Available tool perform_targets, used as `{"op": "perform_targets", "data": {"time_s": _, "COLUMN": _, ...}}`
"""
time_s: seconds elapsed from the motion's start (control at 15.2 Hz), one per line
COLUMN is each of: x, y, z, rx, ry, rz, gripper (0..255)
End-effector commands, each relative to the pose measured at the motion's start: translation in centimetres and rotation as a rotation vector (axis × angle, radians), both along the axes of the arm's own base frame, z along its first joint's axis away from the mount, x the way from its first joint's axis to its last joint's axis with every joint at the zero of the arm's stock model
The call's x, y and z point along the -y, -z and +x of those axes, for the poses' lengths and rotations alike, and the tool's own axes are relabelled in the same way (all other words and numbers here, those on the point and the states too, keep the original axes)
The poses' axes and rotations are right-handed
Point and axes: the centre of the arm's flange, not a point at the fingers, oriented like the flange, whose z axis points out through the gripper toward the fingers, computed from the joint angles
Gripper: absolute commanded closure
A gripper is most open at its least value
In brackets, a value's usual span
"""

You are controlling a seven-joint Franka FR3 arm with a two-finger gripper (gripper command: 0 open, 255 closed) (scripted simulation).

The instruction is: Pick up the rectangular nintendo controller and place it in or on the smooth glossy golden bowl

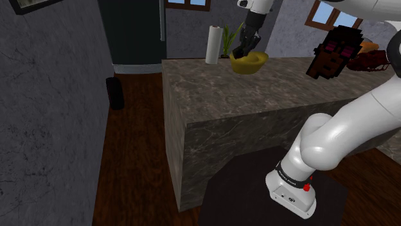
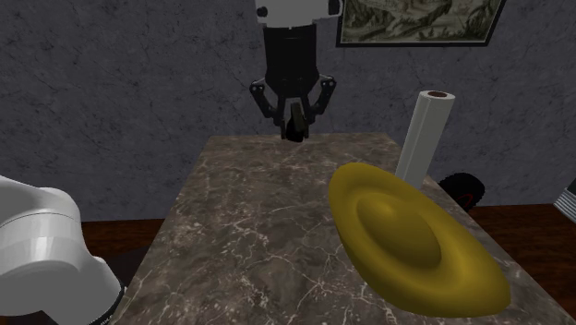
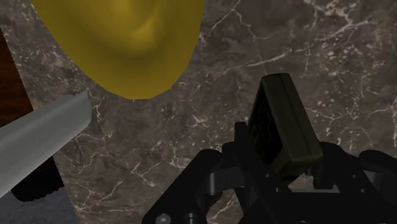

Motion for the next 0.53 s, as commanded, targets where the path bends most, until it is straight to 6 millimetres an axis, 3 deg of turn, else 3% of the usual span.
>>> {"op": "perform_targets", "data": {"time_s": 0.0, "x": 0.1, "y": -1.2, "z": 0.1, "rx": 0.0, "ry": 0.0, "rz": 0.0, "gripper": 255}}
{"op": "perform_targets", "data": {"time_s": 0.13, "x": 0.1, "y": -1.8, "z": 0.1, "rx": 0.0, "ry": 0.0, "rz": 0.0, "gripper": 255}}
{"op": "perform_targets", "data": {"time_s": 0.46, "x": 6.3, "y": -1.5, "z": 2.2, "rx": 0.0, "ry": 0.0, "rz": 0.0, "gripper": 255}}
